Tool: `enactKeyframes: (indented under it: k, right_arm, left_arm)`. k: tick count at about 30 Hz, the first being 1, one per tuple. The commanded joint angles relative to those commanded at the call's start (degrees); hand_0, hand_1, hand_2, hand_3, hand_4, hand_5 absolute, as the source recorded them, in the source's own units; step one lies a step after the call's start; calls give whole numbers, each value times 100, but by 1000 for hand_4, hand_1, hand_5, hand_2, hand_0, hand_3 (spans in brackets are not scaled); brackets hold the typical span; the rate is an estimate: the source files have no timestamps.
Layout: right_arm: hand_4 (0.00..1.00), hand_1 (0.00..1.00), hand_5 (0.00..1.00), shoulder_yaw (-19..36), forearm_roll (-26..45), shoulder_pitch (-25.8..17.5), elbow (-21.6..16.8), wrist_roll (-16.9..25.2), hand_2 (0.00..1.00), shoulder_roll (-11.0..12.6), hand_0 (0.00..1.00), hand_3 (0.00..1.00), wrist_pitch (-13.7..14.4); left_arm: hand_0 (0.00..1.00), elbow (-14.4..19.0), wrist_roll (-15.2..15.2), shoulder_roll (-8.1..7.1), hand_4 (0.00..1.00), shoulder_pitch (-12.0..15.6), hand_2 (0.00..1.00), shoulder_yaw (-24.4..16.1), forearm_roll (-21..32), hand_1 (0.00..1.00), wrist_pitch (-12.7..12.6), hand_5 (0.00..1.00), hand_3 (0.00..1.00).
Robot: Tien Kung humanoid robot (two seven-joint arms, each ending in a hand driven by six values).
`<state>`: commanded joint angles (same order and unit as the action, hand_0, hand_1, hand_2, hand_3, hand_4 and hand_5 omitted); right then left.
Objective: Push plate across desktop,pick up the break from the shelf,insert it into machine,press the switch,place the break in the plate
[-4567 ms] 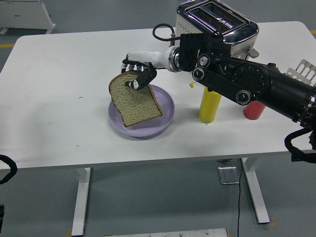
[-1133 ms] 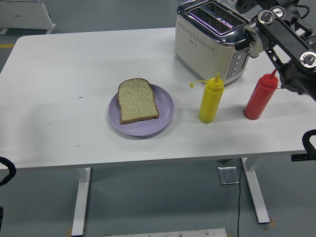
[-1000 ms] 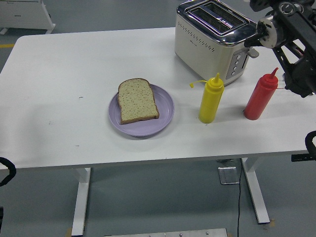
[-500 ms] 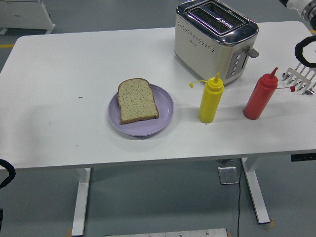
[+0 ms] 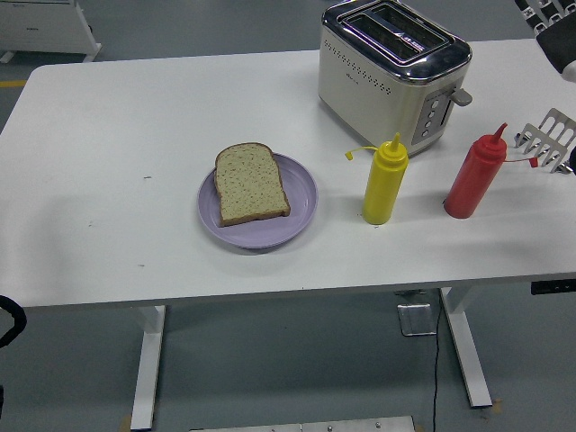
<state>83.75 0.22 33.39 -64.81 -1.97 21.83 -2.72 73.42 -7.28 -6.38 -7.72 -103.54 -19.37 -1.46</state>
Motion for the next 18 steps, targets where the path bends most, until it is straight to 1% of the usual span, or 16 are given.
enactKeyframes:
  k: [6,7,8,18]
  right_arm:
    - [390,809,597,379,100,-513,-114,76,819,-27,870,843,-89]
    - [389,811,592,423,96,-581,-128,86,817,-28,873,817,-96]
    - [389,811,592,470,84,-655,-145,99,817,-32,873,817,-104]
    - [386,811,583,904,-36,-1228,-326,183,815,-154,874,811,-206]
  left_arm:
    - [829,34,2,-5,647,13,901,-1,4,875,3,998,820]
    - [829,37,3,-5,646,13,901,0,5,875,4,998,819]
    - [829,41,4,-5,646,14,901,2,5,875,5,998,819]
    - [829,70,25,-4,646,5,901,32,2,875,21,998,819]
